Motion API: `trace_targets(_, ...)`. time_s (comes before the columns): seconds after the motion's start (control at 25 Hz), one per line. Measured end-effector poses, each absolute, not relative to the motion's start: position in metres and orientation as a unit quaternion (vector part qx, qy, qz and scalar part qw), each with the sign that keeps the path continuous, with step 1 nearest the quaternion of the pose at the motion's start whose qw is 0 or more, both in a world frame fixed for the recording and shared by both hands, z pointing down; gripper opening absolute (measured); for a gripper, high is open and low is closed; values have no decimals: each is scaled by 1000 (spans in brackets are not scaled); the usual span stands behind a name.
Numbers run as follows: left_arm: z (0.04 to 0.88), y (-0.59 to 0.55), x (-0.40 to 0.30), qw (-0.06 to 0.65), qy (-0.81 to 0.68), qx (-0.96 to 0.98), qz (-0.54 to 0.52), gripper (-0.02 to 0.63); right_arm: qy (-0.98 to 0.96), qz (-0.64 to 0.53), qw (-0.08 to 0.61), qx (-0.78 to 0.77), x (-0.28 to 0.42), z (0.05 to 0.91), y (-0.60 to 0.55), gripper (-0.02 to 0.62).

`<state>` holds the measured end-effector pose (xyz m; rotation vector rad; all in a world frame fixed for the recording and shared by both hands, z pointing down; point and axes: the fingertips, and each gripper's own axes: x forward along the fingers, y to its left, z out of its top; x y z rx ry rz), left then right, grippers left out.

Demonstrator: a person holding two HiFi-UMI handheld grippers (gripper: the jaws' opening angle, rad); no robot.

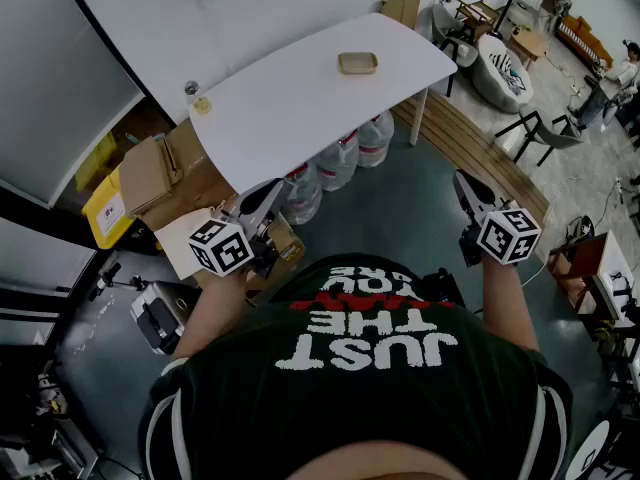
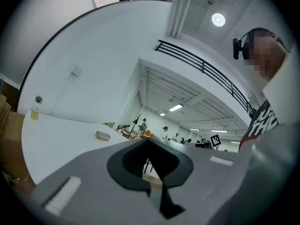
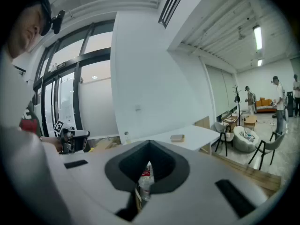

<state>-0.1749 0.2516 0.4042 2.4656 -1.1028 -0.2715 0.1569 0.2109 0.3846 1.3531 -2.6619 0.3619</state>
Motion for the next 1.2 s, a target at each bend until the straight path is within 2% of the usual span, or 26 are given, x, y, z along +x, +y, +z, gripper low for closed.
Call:
trace_targets(0.76, 402, 244, -166, 209, -395, 890, -96, 2, -882, 118, 72, 450, 164, 388, 204, 5)
trace_targets(1.2, 394, 236, -130, 201, -398, 891, -87, 2, -887, 113, 57, 444, 193, 379, 197, 5)
